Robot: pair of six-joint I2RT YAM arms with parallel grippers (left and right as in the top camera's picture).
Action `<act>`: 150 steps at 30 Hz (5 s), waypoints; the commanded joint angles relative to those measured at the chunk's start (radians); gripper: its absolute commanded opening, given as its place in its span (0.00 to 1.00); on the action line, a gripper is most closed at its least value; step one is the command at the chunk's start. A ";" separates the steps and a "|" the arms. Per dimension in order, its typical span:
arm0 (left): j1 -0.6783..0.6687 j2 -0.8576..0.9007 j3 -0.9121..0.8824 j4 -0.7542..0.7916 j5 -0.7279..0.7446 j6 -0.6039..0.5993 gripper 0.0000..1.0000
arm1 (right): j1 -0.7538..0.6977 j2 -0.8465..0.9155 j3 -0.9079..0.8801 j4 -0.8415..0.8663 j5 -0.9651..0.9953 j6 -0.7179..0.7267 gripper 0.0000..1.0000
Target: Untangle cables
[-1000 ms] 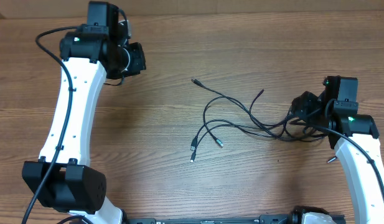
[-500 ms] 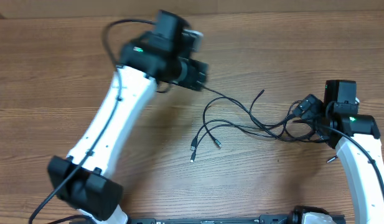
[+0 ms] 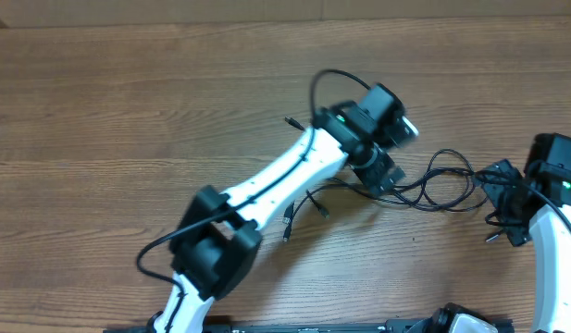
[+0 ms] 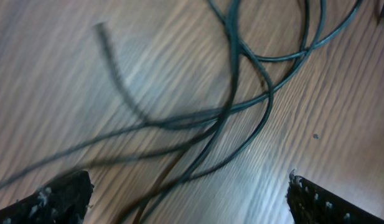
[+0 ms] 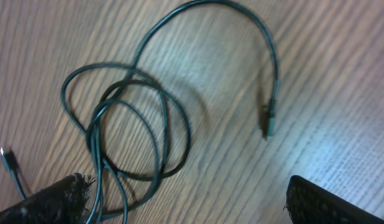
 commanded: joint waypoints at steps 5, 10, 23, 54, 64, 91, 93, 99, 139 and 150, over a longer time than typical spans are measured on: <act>-0.058 0.138 0.012 0.064 -0.025 0.184 1.00 | -0.090 -0.013 0.027 -0.021 -0.077 0.004 1.00; -0.059 0.196 0.012 0.056 -0.026 0.199 1.00 | -0.090 -0.013 0.027 -0.028 -0.077 -0.003 1.00; -0.070 0.220 0.012 -0.134 -0.095 0.196 0.04 | -0.090 -0.013 0.027 -0.024 -0.077 -0.002 1.00; 0.153 -0.157 0.024 -0.412 0.013 -0.107 0.04 | 0.294 0.072 0.044 0.354 -0.341 -0.405 1.00; 0.152 -0.333 0.024 -0.418 0.097 -0.042 0.04 | 0.294 0.085 0.045 0.390 -0.548 -0.298 1.00; 0.152 -0.476 0.024 -0.412 0.350 0.112 0.04 | 0.414 0.195 0.043 0.491 -0.698 0.280 0.89; 0.151 -0.476 0.024 -0.412 0.353 0.112 0.04 | 0.422 0.195 0.043 0.512 -0.722 0.362 0.88; 0.145 -0.476 0.024 -0.414 0.352 0.113 0.04 | 0.444 0.195 0.043 0.610 -0.830 0.517 0.81; 0.146 -0.476 0.024 -0.423 0.341 0.113 0.04 | 0.449 0.195 0.043 0.509 -0.635 0.502 0.41; 0.146 -0.476 0.024 -0.424 0.341 0.113 0.04 | 0.454 0.195 0.043 0.536 -0.653 0.502 0.32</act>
